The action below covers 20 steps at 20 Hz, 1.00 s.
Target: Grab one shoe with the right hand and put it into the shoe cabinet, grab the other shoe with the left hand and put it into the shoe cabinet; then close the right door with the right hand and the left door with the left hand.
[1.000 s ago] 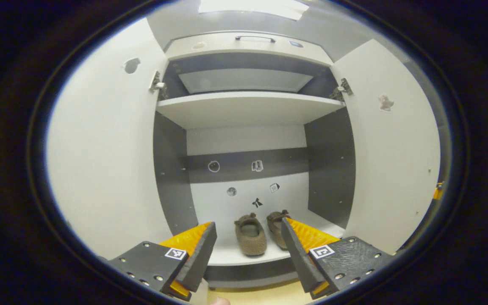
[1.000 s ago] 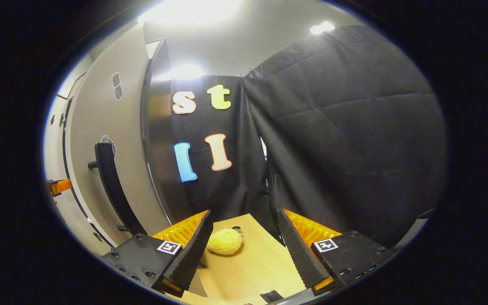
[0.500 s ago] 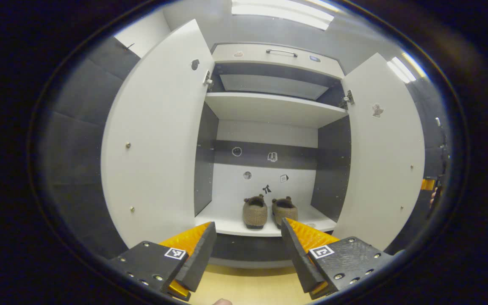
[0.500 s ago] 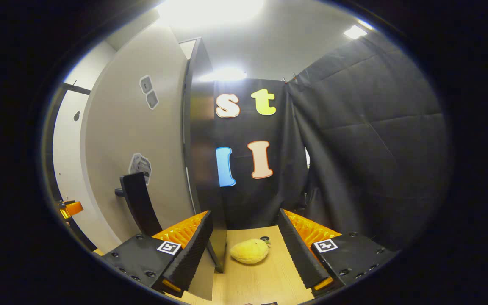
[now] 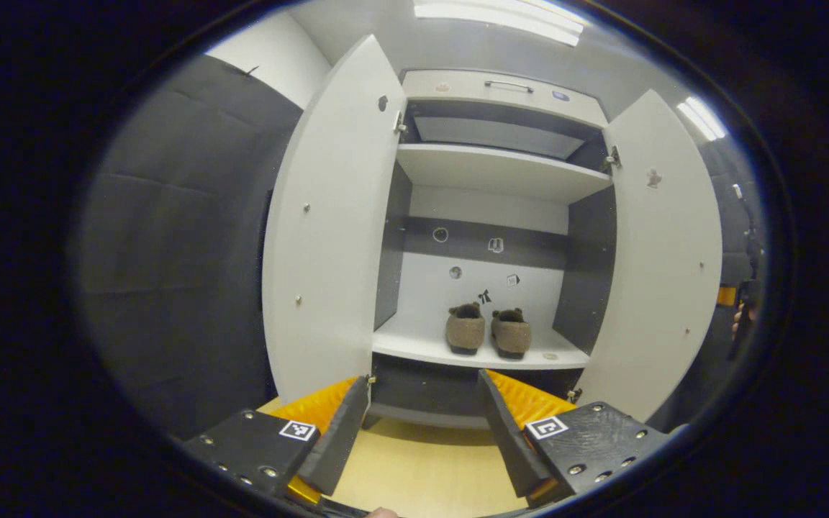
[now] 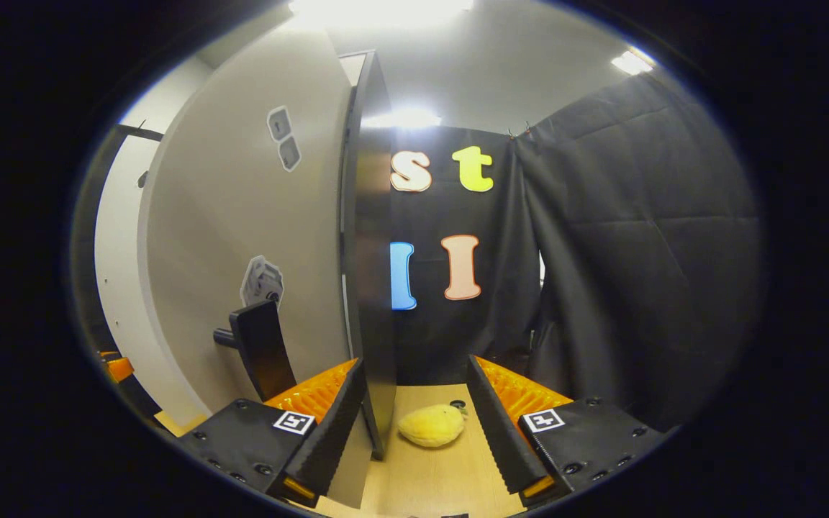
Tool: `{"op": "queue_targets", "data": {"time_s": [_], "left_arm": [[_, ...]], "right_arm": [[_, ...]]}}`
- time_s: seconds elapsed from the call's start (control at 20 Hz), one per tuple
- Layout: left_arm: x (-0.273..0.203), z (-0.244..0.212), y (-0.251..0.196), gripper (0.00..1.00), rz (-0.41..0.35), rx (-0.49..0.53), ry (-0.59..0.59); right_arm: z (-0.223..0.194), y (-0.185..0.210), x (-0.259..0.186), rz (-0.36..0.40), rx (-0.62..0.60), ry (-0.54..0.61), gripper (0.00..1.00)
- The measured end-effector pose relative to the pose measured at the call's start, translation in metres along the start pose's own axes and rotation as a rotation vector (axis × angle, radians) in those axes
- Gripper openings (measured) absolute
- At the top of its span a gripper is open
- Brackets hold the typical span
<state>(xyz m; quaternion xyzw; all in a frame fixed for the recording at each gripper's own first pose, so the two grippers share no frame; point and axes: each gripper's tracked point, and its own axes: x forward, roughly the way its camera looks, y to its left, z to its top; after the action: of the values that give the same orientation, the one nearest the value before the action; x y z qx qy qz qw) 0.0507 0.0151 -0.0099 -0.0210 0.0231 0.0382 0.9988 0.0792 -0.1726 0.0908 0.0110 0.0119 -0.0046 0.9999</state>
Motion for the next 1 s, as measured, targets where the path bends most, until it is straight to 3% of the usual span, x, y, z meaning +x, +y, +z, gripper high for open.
{"op": "queue_targets", "data": {"time_s": [0.1, 0.15, 0.25, 0.3, 0.35, 0.5, 0.55, 0.75, 0.8, 1.0], "left_arm": [[-0.001, -0.007, -0.004, 0.89, -0.017, -0.032, 0.009], [-0.001, -0.008, -0.005, 0.89, -0.019, -0.039, 0.012], [0.003, -0.010, -0.008, 0.89, -0.031, -0.052, 0.022], [0.004, -0.009, -0.010, 0.89, -0.039, -0.059, 0.024], [0.005, -0.008, -0.010, 0.89, -0.046, -0.062, 0.023], [0.006, -0.003, -0.005, 0.89, -0.053, -0.056, 0.024], [0.006, -0.001, -0.003, 0.89, -0.055, -0.055, 0.031], [0.007, 0.004, 0.014, 0.89, -0.060, -0.057, 0.050], [0.006, 0.005, 0.019, 0.89, -0.057, -0.055, 0.056], [-0.001, 0.013, 0.041, 0.89, -0.041, -0.043, 0.066]], "right_arm": [[0.005, 0.003, -0.003, -0.011, -0.013, -0.015, 0.85], [0.006, 0.006, -0.002, -0.013, -0.015, -0.020, 0.89], [0.003, 0.019, -0.002, 0.004, -0.007, -0.023, 0.85], [0.003, 0.026, -0.003, 0.011, -0.006, -0.026, 0.90], [0.004, 0.034, -0.003, 0.017, -0.009, -0.032, 0.85], [0.006, 0.057, -0.003, 0.038, -0.014, -0.053, 0.85], [0.007, 0.062, -0.002, 0.040, -0.016, -0.056, 0.90], [0.006, 0.088, 0.000, 0.047, -0.010, -0.059, 0.90], [0.005, 0.094, 0.001, 0.050, -0.005, -0.054, 0.86], [0.005, 0.131, 0.015, 0.090, 0.027, -0.046, 0.90]]}}
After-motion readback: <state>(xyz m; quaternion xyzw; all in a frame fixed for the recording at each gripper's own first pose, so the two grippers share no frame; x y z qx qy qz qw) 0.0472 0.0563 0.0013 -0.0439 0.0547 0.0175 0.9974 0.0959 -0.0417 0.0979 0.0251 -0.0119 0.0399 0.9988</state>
